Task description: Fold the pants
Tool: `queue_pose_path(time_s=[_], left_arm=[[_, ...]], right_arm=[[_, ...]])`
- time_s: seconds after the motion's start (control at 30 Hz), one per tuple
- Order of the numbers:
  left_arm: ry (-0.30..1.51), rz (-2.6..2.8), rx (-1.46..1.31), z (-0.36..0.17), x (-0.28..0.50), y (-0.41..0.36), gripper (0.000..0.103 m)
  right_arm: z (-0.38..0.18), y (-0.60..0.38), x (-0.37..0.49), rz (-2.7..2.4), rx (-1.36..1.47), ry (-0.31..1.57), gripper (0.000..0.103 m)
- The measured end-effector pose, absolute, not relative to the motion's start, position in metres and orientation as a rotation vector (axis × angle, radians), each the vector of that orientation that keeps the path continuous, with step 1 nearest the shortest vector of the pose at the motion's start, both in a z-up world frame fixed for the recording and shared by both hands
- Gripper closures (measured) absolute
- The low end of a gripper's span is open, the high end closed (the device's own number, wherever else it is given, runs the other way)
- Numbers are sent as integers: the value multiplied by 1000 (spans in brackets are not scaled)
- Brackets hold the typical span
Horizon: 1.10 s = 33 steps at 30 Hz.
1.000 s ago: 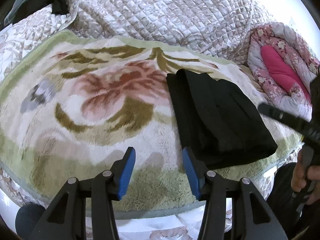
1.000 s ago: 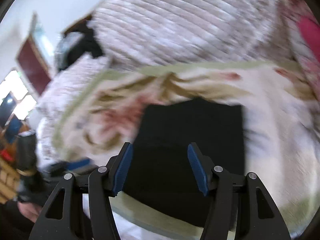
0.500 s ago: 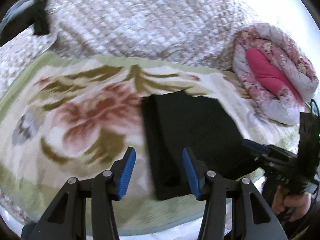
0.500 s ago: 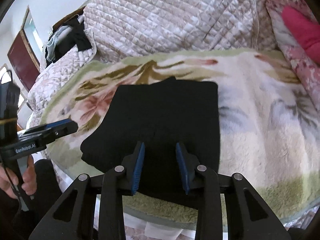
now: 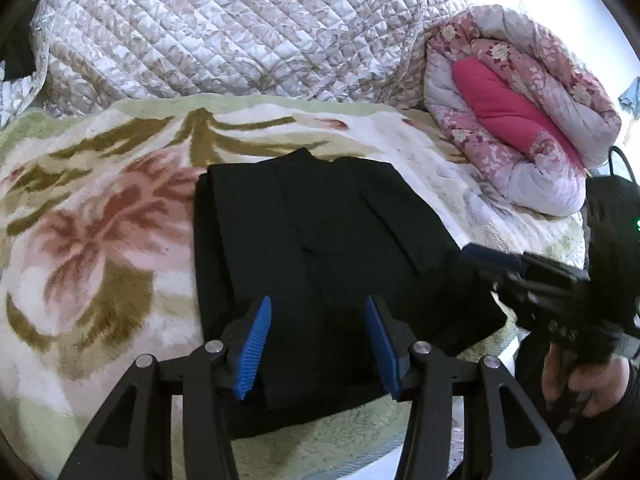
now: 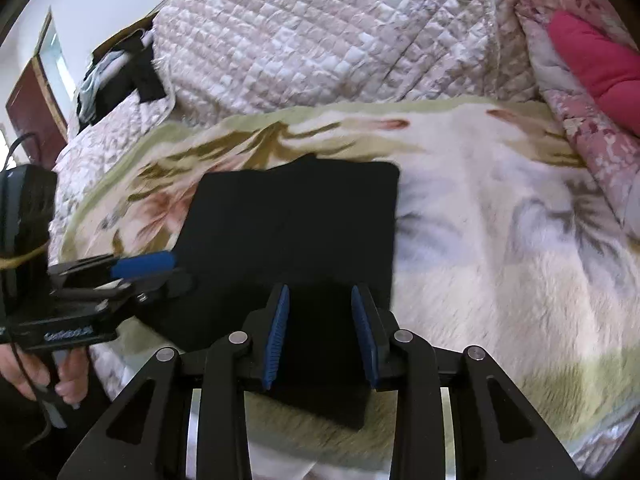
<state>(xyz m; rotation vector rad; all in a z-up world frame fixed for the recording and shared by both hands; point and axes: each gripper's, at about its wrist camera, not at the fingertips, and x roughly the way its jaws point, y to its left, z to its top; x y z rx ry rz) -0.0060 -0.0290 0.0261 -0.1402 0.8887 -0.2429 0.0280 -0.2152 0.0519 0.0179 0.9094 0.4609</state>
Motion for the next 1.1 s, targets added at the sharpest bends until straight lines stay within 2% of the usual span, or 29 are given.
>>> queue_pose_path(time_s=[0.33,0.53,0.8,1.1], left_arm=[[846,-186,-109,40,58,-28,51],[886,-141,-100,20,81,-23,51],[885,-135,-91,12,78,-18,50],[872,-129,-76,38,42,-23,50]], right_arm=[[50,-202,94,465,-12,914,70],[27,-197,118,418,-36,971,70],[34,-206,114,405,5,977,68],[59,-210,57,453,33,947,68]])
